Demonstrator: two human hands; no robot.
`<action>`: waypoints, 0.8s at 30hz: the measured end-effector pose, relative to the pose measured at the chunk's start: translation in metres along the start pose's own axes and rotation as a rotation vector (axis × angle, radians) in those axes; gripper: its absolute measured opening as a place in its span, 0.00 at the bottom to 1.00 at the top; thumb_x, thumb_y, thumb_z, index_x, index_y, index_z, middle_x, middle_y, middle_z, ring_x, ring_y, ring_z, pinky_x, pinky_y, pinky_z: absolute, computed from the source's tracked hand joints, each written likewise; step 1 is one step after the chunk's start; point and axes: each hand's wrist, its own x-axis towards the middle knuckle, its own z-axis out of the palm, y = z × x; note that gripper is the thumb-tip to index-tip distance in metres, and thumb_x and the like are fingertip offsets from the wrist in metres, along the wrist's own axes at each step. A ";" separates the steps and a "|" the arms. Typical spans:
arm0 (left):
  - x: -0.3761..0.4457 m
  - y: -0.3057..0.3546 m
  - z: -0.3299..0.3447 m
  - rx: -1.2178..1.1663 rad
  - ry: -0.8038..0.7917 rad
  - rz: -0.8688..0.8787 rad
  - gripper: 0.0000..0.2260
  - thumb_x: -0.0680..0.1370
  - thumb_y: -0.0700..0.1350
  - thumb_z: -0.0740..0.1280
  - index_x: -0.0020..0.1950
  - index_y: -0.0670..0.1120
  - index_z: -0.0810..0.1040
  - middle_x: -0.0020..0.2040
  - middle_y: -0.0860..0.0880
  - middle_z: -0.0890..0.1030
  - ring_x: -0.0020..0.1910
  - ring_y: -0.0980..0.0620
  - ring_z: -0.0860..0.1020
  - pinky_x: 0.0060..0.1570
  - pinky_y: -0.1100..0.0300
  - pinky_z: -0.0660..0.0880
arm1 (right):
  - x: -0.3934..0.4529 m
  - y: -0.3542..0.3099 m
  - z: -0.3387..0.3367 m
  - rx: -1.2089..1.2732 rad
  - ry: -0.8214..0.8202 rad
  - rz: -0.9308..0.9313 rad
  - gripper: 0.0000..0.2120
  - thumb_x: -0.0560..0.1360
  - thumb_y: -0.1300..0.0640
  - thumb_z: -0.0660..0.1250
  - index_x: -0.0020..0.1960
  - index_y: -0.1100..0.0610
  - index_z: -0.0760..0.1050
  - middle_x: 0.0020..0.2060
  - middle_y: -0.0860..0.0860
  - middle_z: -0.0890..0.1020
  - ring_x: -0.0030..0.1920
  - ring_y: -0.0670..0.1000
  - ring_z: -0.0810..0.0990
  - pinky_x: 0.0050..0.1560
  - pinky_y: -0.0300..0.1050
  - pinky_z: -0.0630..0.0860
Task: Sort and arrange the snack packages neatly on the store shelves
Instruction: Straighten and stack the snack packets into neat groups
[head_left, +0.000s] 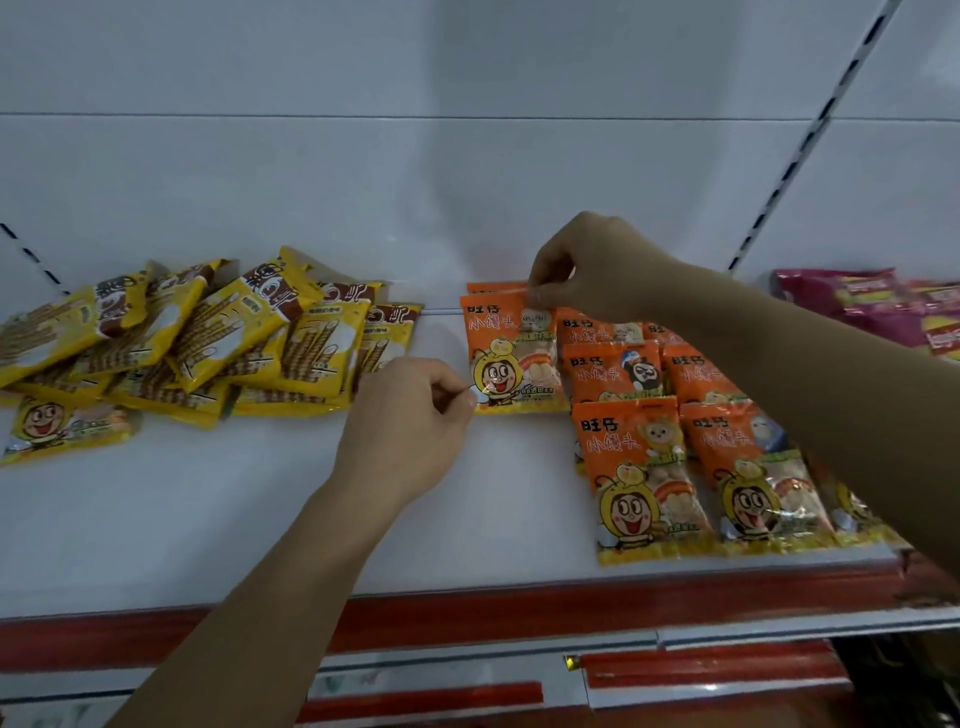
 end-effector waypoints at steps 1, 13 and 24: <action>0.000 -0.001 0.002 0.028 0.012 0.000 0.05 0.78 0.46 0.72 0.42 0.52 0.84 0.35 0.58 0.81 0.36 0.59 0.79 0.38 0.61 0.76 | 0.001 0.000 0.001 -0.002 -0.002 0.003 0.07 0.77 0.51 0.73 0.49 0.55 0.86 0.42 0.48 0.86 0.45 0.47 0.83 0.41 0.32 0.72; 0.006 0.003 0.005 0.258 -0.010 0.046 0.05 0.78 0.50 0.71 0.44 0.51 0.84 0.38 0.56 0.82 0.41 0.53 0.81 0.43 0.51 0.82 | -0.001 0.009 0.015 -0.009 -0.025 0.064 0.08 0.75 0.50 0.75 0.50 0.54 0.85 0.42 0.46 0.83 0.44 0.46 0.81 0.42 0.36 0.74; -0.005 -0.018 -0.057 0.356 0.221 0.294 0.04 0.77 0.49 0.70 0.47 0.50 0.81 0.45 0.52 0.78 0.45 0.48 0.78 0.42 0.52 0.77 | -0.007 -0.049 0.005 -0.046 0.174 -0.072 0.12 0.78 0.49 0.71 0.60 0.49 0.79 0.50 0.47 0.79 0.39 0.37 0.71 0.45 0.41 0.71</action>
